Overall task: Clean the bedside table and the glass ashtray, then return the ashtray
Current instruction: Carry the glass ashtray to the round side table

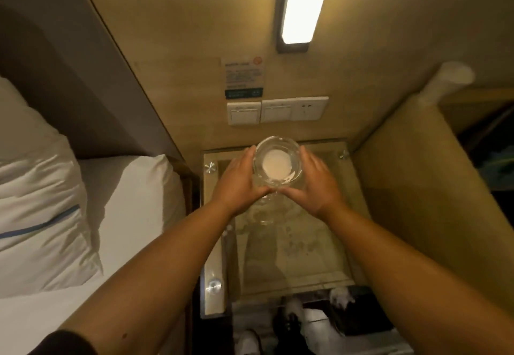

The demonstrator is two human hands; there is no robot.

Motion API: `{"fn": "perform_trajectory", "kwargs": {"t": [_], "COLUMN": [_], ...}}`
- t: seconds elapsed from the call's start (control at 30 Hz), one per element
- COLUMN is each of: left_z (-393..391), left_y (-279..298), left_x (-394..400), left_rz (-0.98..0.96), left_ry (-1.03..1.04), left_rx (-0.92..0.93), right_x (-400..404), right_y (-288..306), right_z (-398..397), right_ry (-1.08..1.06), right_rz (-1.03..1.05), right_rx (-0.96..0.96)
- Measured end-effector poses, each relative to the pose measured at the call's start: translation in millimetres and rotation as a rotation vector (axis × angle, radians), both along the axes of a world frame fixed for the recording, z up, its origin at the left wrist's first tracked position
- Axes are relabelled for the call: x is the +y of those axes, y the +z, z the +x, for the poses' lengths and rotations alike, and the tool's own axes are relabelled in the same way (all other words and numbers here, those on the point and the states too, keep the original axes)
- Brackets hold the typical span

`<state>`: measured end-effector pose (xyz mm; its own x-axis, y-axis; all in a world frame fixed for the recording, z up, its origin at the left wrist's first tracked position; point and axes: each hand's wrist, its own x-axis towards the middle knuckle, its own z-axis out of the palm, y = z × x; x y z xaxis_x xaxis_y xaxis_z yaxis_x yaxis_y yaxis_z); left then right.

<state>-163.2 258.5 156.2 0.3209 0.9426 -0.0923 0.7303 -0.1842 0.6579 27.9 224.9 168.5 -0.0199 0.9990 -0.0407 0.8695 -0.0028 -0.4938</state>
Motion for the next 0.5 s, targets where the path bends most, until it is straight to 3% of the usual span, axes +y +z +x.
{"fn": "perform_trajectory", "kwargs": {"t": [0.5], "left_z": [227.6], "left_y": [110.3], "left_x": [-100.2], "left_rz": [0.173], "left_ry": [-0.493], "left_rx": [-0.101], "right_x": [-180.3], "right_y": [104.2], "right_z": [190.4], "right_ry": [-0.492], "right_rz": [0.128], "right_rx": [-0.007]}}
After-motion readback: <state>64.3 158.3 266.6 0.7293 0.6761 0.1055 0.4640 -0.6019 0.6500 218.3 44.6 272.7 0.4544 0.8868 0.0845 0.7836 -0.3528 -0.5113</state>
